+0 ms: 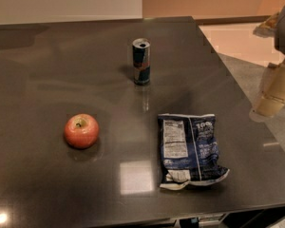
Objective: Pick redbull can
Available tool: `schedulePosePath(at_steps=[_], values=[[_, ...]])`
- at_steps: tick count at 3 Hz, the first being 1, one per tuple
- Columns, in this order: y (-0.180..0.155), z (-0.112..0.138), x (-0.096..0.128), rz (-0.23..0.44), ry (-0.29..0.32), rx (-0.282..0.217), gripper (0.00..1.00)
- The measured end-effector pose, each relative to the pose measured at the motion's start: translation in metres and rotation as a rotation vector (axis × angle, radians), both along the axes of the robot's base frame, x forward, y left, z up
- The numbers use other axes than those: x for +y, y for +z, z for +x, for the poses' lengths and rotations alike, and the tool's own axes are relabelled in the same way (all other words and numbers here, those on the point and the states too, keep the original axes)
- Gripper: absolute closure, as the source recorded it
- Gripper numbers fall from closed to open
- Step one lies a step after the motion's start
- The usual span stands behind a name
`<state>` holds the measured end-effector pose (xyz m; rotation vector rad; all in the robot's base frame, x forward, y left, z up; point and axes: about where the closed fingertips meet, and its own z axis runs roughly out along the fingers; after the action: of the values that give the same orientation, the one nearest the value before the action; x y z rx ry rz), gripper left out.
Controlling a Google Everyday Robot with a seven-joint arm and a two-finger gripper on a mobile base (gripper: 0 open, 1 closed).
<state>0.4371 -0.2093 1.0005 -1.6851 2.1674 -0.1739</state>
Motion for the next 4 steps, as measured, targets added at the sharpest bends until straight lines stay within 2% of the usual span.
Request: schedulePosePath(at_steps=[1,2,4], values=[[0.000,0.000,0.001,0.000,0.002,-0.002,0.00],[-0.004,0.017,0.014,0.033,0.004,-0.013,0.00],[-0.030,0.074,0.057,0.126,0.018,-0.032,0.00]])
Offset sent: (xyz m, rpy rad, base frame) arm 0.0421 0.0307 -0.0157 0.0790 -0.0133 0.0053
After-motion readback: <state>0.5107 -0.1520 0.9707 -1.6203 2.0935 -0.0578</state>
